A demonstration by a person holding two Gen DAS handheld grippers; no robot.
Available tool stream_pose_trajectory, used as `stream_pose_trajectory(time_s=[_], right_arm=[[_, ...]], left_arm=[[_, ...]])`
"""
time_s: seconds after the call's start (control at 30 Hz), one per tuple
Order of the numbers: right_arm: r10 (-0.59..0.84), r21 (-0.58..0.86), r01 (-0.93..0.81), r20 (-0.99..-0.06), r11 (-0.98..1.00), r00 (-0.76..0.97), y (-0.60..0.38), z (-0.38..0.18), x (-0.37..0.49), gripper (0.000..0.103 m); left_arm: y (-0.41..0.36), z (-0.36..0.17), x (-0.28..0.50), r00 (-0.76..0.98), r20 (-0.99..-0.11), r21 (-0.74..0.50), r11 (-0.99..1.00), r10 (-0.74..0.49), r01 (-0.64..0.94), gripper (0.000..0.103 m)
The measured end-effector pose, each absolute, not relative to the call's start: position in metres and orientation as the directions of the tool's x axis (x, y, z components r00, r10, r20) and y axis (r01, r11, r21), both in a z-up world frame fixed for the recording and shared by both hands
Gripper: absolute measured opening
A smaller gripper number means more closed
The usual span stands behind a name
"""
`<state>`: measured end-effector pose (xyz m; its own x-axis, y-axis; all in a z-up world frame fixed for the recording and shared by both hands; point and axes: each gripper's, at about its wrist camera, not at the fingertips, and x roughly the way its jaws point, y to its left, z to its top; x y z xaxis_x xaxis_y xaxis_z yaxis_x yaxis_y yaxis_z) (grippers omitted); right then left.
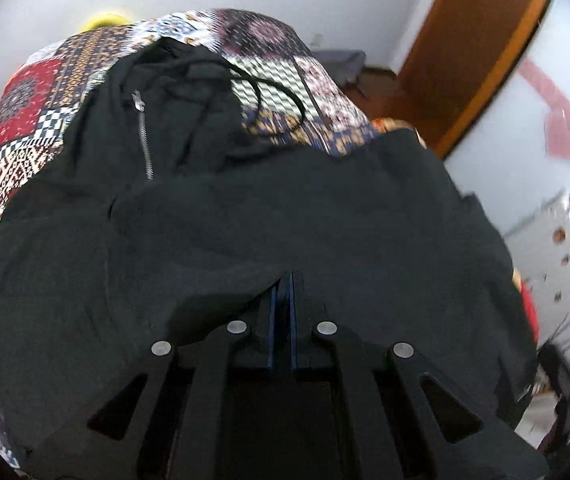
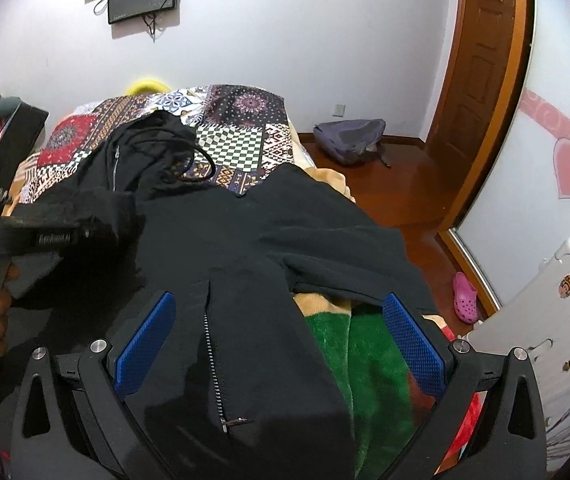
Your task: Fold large clothes
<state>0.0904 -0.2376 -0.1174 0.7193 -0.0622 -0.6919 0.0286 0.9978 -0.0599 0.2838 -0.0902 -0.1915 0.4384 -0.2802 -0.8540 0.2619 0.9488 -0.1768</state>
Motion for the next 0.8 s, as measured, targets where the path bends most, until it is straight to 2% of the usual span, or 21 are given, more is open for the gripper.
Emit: stream_pose_trajectory(time_s=[0.17,0.27,0.3,0.33,0.47,0.6,0.8], right_arm=[[-0.050,-0.088,-0.014,-0.681,0.996,0.731,-0.221,-0.110,0.095,0.103],[-0.043,-0.117,-0.047,-0.666,0.992,0.745,-0.210,-0.105,0.100,0.103],[-0.038,-0.126,-0.061,-0.660,0.990,0.750,-0.205,-0.102,0.102,0.103],[-0.034,-0.134,-0.072,-0.656,0.988,0.754,-0.201,-0.100,0.104,0.103],[0.007,-0.159,-0.144,-0.647,0.977,0.763,-0.175,-0.092,0.118,0.103],[0.066,-0.176,-0.239,-0.659,0.955,0.749,-0.144,-0.092,0.133,0.103],[0.141,-0.190,-0.399,-0.732,0.897,0.667,-0.093,-0.112,0.158,0.103]], left_arm=[[-0.092,-0.189,0.261,0.413,-0.873,-0.114,0.931,-0.260,0.346,0.016],[-0.077,-0.175,0.241,0.470,-0.852,-0.054,0.932,-0.230,0.359,0.036],[-0.071,-0.170,0.237,0.491,-0.842,-0.041,0.934,-0.224,0.355,0.048],[-0.063,-0.164,0.232,0.515,-0.829,-0.029,0.938,-0.217,0.347,0.055],[-0.020,-0.139,0.218,0.595,-0.786,0.011,0.958,-0.168,0.285,0.057],[0.032,-0.120,0.206,0.650,-0.751,0.014,0.981,-0.116,0.192,0.067],[0.099,-0.116,0.195,0.678,-0.735,0.053,0.997,0.005,0.050,0.070]])
